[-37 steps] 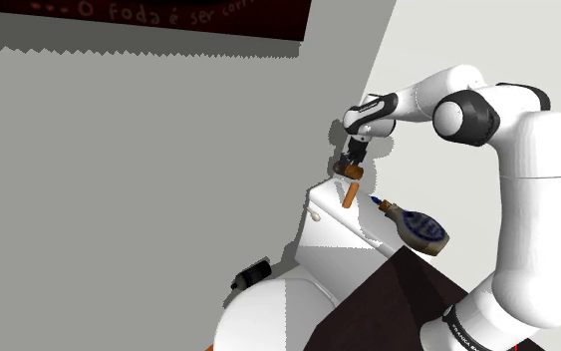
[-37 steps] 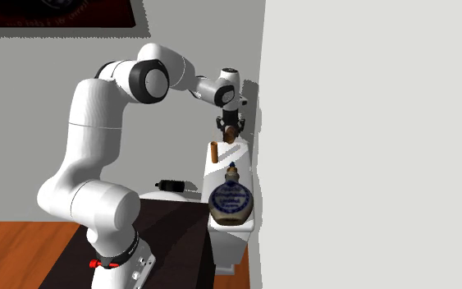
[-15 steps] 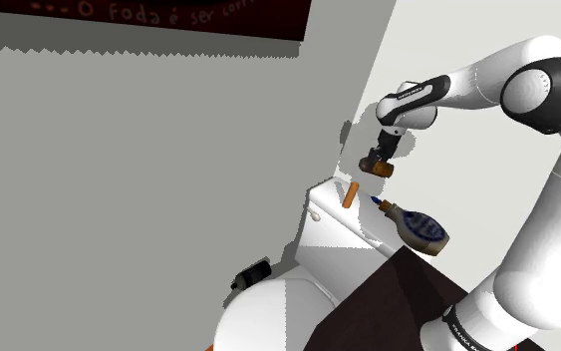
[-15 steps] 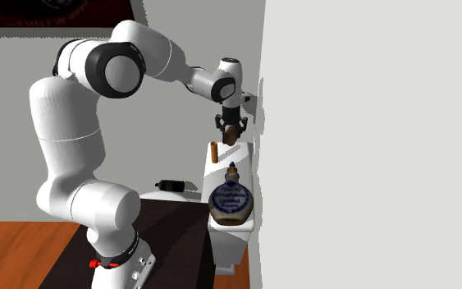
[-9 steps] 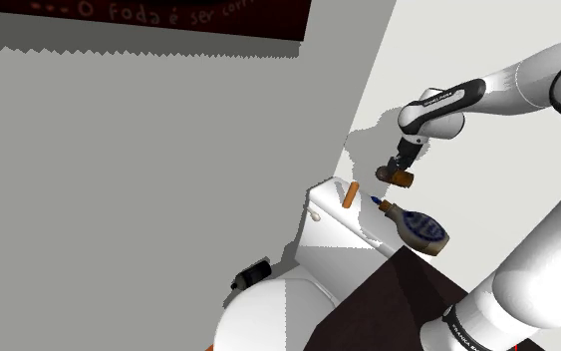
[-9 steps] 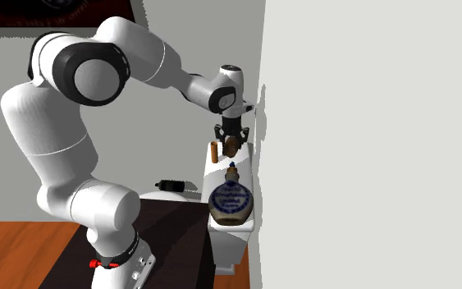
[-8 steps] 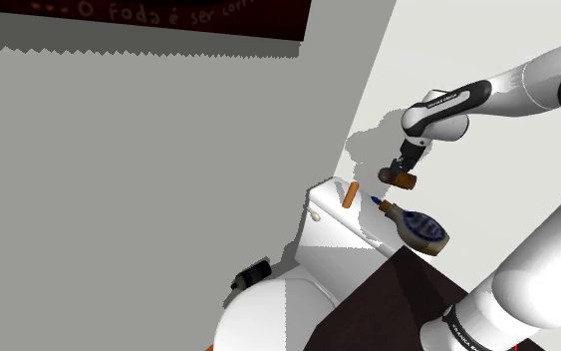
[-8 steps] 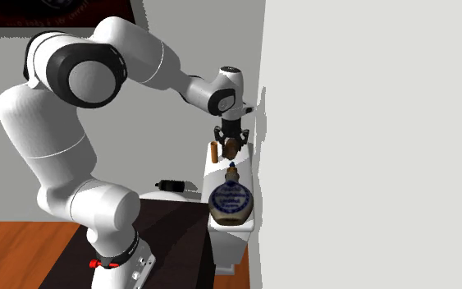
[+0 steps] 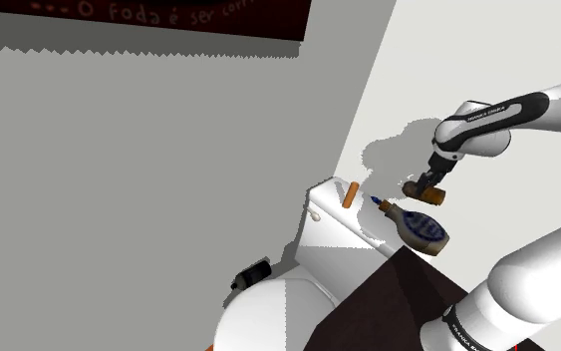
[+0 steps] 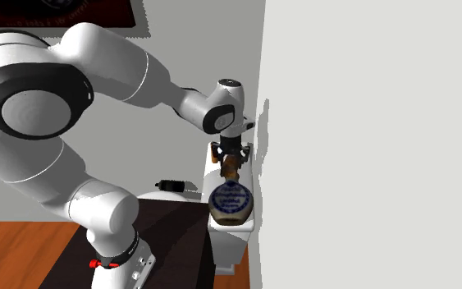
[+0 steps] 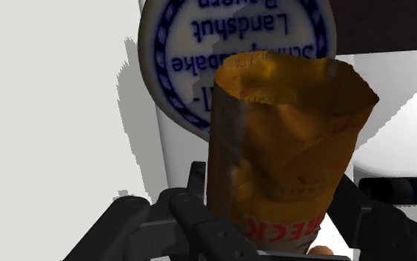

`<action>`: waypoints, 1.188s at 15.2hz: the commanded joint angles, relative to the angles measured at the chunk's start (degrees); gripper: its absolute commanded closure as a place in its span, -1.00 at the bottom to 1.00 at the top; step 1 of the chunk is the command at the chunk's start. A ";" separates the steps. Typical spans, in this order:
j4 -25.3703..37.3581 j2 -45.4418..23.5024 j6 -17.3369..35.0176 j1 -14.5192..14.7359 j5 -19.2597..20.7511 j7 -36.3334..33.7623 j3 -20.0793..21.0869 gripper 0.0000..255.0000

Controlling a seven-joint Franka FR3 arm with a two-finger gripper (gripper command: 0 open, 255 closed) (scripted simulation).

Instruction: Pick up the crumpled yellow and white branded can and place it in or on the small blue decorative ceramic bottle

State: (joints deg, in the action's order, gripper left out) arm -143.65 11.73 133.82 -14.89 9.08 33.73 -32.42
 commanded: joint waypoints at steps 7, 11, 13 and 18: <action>-5.09 1.04 4.34 -2.19 2.19 2.41 -2.36 1.00; -6.08 -2.12 8.23 -1.46 0.42 3.78 -3.26 1.00; -6.50 -3.84 10.17 -1.04 -0.76 4.66 -3.68 1.00; -7.10 -7.13 13.64 -0.24 -3.51 6.67 -4.29 1.00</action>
State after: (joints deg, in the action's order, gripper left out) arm -150.61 4.86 147.12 -15.22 5.80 40.29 -36.73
